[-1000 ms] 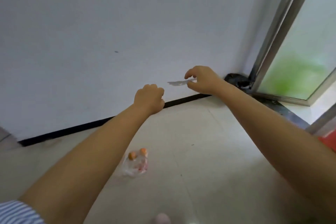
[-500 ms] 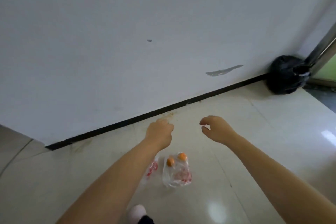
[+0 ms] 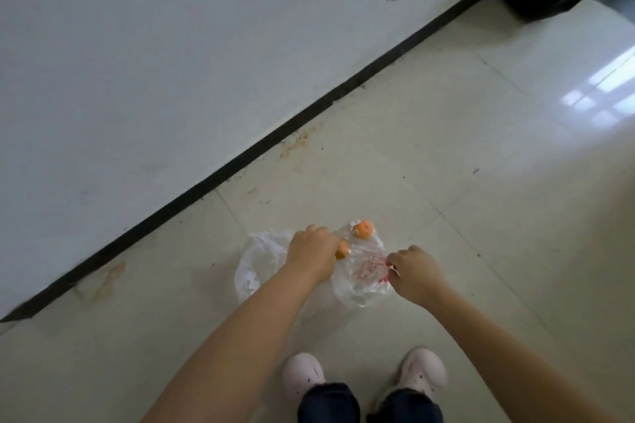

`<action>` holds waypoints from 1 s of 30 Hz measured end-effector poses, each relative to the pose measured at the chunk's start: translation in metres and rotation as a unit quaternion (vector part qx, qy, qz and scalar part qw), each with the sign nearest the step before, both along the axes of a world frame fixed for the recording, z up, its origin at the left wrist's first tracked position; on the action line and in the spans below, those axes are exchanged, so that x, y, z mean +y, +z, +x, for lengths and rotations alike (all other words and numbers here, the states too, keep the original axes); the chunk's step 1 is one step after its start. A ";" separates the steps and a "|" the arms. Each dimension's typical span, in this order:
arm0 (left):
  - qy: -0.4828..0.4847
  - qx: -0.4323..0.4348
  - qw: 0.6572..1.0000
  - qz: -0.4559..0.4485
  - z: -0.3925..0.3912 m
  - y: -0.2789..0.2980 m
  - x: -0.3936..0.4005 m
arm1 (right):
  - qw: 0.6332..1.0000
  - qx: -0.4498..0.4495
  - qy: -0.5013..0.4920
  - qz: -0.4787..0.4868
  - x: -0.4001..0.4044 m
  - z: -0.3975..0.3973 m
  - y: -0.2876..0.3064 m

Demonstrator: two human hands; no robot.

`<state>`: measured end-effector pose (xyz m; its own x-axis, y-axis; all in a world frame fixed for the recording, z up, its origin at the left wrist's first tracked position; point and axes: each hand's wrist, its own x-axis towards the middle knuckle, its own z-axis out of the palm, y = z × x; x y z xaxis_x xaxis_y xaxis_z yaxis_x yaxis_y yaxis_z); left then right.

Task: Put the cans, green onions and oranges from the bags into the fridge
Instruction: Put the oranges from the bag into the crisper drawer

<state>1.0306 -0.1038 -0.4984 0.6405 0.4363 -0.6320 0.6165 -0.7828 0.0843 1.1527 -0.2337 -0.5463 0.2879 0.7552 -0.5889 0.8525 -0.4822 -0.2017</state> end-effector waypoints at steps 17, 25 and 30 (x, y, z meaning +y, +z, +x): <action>0.094 -0.090 0.992 0.001 0.007 -0.462 -0.010 | 0.889 -0.102 0.445 0.016 0.023 0.003 -0.437; 0.096 -0.017 0.995 0.029 0.022 -0.481 0.006 | 0.920 -0.260 0.260 0.134 0.059 0.051 -0.426; 0.085 -0.030 0.996 0.021 0.029 -0.492 0.008 | 0.980 -0.134 0.117 0.087 0.080 0.077 -0.439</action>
